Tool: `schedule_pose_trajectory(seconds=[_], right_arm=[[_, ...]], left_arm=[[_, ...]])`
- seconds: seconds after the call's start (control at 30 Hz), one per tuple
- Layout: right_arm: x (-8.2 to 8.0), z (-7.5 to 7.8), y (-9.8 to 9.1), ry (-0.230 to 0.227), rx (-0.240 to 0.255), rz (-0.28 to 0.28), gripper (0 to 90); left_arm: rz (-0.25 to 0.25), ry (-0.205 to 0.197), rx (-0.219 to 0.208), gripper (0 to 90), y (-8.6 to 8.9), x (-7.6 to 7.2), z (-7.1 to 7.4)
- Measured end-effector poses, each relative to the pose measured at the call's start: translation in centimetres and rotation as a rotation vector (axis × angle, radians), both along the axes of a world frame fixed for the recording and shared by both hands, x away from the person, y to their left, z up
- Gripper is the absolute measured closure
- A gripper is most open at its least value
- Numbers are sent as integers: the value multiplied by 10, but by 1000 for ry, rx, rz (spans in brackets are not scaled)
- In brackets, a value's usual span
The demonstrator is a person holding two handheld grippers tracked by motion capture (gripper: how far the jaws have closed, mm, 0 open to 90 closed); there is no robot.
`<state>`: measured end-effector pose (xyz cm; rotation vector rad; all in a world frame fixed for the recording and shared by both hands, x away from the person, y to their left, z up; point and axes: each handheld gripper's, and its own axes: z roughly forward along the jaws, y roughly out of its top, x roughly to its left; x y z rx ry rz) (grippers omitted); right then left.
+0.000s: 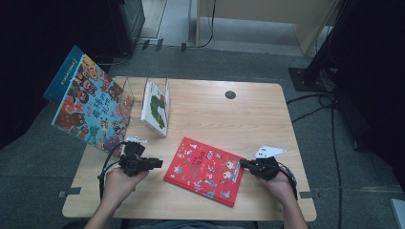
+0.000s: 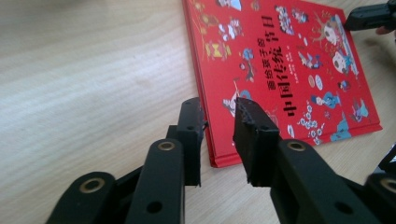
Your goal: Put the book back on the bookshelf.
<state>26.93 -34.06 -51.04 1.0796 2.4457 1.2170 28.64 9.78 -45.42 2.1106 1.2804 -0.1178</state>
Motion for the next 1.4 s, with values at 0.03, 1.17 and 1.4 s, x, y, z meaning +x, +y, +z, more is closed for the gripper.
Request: schedule_pose_trajectory(seconds=[0.03,1.17,1.4], right_arm=[[-1,0,-1,-1,0,-3,890],[-17,-6,-10,36,-18,13,900],[-16,-6,-9,35,-18,13,900]], left_arm=[[-3,-3,2,746,-2,-2,-2],[-65,8,16,872,-27,-32,-38],[-25,-5,10,878,-25,-20,-39]])
